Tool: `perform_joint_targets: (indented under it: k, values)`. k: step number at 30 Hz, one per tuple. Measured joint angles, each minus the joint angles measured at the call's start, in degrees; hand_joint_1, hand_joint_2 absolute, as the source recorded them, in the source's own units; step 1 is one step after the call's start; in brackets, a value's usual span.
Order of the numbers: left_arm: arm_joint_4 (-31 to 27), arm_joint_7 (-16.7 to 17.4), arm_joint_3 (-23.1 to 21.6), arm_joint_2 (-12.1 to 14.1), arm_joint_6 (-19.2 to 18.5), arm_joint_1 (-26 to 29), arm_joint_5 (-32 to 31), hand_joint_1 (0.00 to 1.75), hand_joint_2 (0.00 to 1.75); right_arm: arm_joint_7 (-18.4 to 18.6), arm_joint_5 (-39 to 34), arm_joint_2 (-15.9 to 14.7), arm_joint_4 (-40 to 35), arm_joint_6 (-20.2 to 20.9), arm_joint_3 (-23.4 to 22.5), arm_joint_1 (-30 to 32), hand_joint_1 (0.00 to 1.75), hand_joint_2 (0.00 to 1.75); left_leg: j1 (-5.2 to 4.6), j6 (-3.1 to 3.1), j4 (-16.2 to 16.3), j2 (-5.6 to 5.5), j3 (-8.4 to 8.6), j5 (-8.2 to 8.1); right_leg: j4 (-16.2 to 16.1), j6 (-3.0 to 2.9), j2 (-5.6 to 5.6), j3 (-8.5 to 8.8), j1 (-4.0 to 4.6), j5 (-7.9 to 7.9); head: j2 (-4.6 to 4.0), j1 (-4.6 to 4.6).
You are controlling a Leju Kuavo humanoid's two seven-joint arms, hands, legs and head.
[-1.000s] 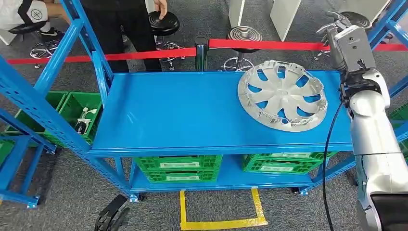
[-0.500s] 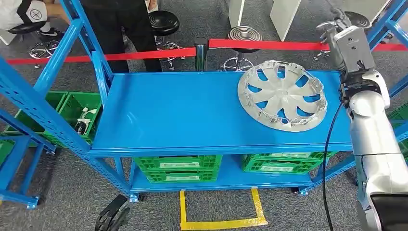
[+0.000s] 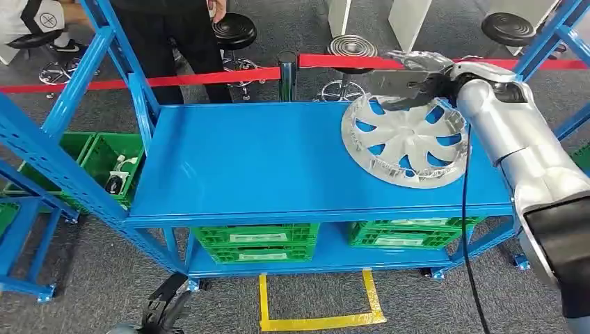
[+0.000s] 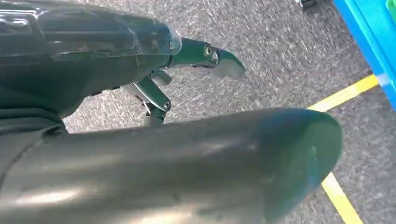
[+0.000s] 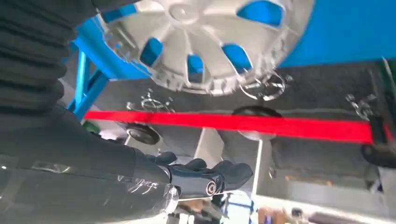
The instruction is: Take the parts from the cabinet and place them on the table.
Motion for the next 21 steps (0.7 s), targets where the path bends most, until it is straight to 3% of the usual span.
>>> perform_joint_targets:
  k: [6,11,16,21]
  values:
    - [0.1,-1.3,0.1,0.6,-1.2,1.3,-1.1,0.0,0.0,0.3,-1.2,-1.5,2.8,0.0,4.2,-0.5,0.0,1.75,0.0,-0.01,0.0,-0.11,0.0,0.0,0.0,0.0,-0.01,0.0,0.0,0.0,0.0,-0.02]
    - [-0.7,-0.9,0.2,2.6,-0.1,4.4,-2.1,0.0,0.0,4.2,-5.0,-4.1,1.6,2.2,6.2,0.0,0.0,1.75,0.02,-0.01,0.0,-0.24,0.02,0.0,0.0,0.0,0.01,0.02,0.0,0.0,0.0,-0.02]
    - [-4.3,3.5,0.4,7.1,2.8,9.8,1.2,0.0,0.0,7.9,-7.2,-6.0,-0.7,3.6,7.3,-0.1,0.0,1.75,0.06,-0.08,0.0,0.11,0.05,-0.04,0.0,0.0,0.23,-0.03,0.02,-0.01,0.0,-0.09]
    - [-10.8,6.4,0.5,10.9,4.7,13.4,4.1,0.0,0.0,8.5,-7.8,-6.4,-1.0,3.6,8.1,-1.0,0.0,1.75,0.06,-0.09,0.0,-0.08,0.04,-0.03,0.0,-0.02,0.18,-0.06,0.02,-0.03,0.0,-0.07]
